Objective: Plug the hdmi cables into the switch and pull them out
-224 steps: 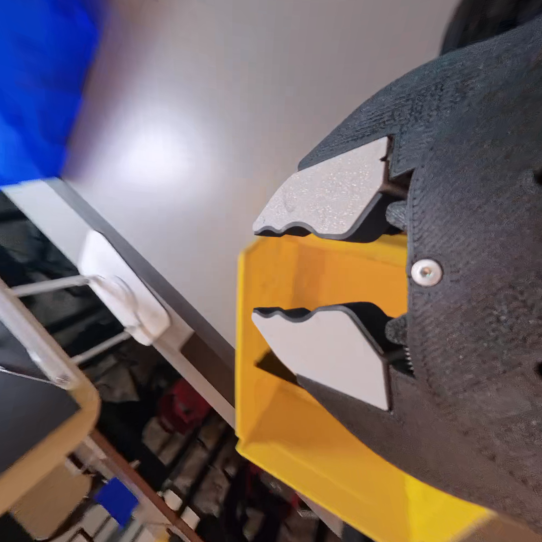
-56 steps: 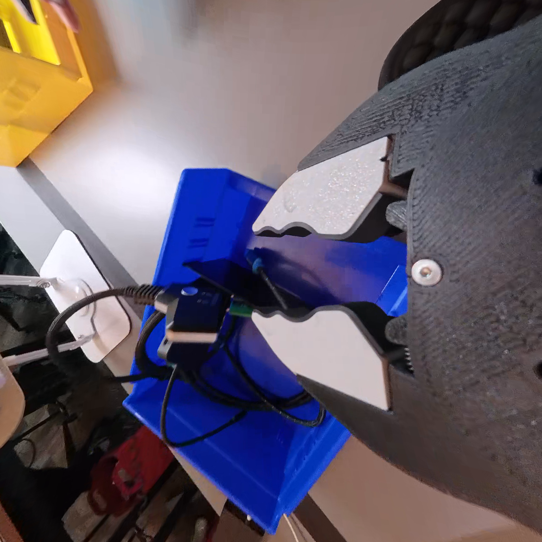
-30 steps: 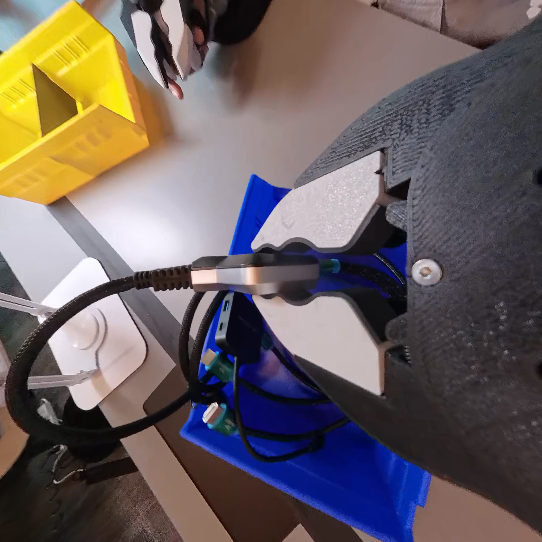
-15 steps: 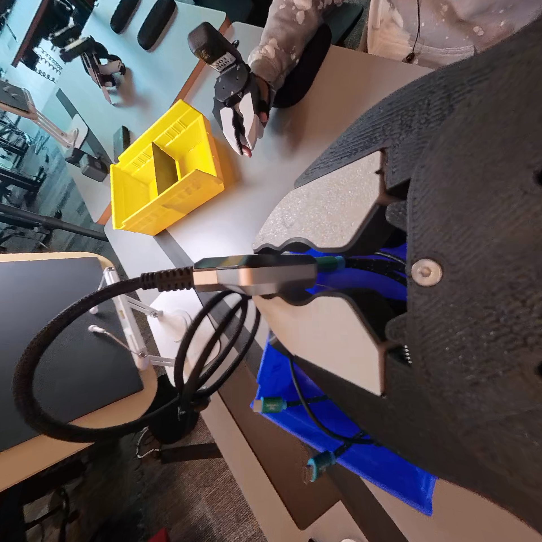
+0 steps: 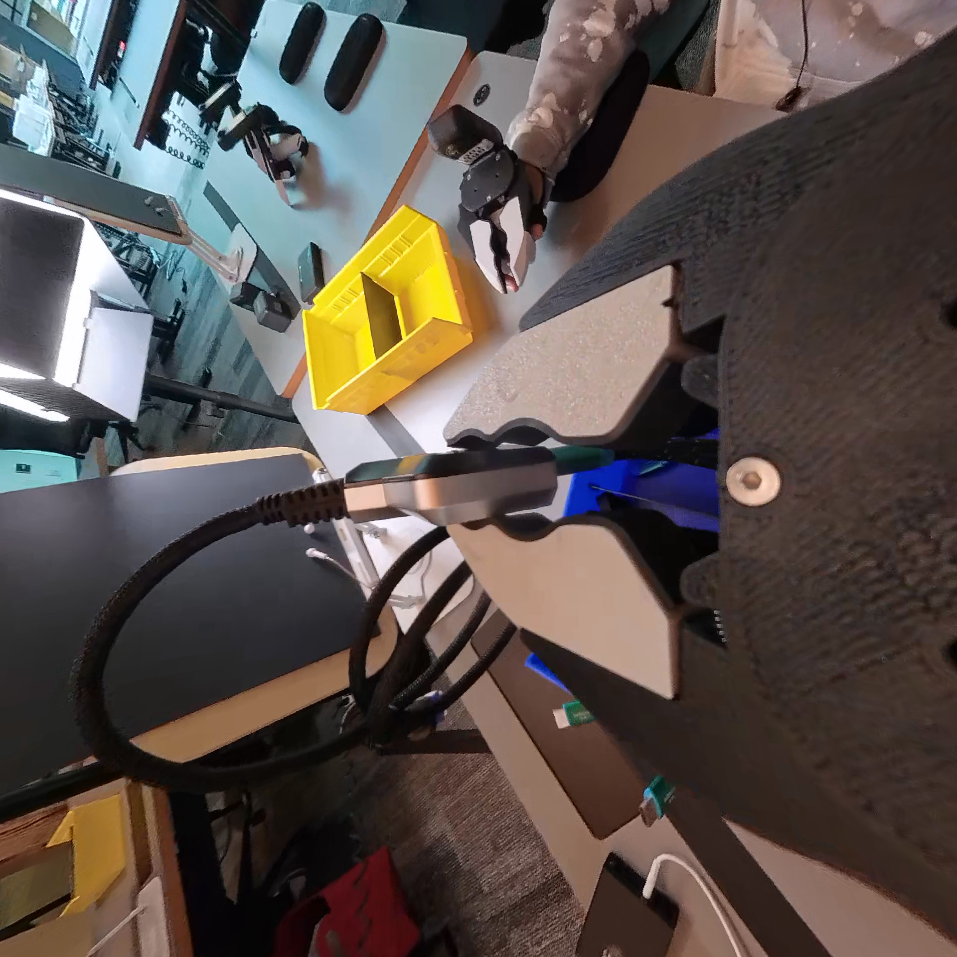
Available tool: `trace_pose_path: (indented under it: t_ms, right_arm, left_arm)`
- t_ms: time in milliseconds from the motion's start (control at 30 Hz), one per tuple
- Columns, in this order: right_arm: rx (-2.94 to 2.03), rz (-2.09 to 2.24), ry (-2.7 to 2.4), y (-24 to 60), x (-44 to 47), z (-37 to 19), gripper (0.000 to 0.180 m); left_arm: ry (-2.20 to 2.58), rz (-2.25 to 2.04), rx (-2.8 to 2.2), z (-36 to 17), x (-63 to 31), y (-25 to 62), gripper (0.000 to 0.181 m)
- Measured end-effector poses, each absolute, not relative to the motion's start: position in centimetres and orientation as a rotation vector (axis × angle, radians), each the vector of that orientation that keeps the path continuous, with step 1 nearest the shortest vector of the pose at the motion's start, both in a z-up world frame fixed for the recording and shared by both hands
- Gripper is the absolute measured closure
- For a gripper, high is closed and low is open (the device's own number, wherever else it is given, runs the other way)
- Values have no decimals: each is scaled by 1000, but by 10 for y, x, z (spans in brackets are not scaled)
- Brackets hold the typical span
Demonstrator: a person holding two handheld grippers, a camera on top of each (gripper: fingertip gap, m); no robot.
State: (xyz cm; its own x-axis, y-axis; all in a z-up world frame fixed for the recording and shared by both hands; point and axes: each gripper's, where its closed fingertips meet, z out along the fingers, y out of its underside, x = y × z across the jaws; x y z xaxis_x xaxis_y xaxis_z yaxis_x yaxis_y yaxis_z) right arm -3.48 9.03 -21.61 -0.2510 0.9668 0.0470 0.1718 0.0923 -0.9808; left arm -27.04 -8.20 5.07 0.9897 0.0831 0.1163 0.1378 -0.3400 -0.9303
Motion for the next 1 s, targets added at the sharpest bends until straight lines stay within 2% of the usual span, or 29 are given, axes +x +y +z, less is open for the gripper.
trace_pose_path:
  t_ms: [567, 867, 1000]
  right_arm:
    - [-1143, 1234, -1572, 89, -34, -215, 166]
    - [-1136, 1237, -1578, 87, -33, -214, 166]
    - [-1114, 1248, -1580, 84, -32, -211, 166]
  left_arm:
    - [-84, 250, -1851, 199, -256, -81, 156]
    - [-82, 342, -1847, 241, -249, -80, 156]
    - [-96, 271, -1848, 233, -238, -78, 156]
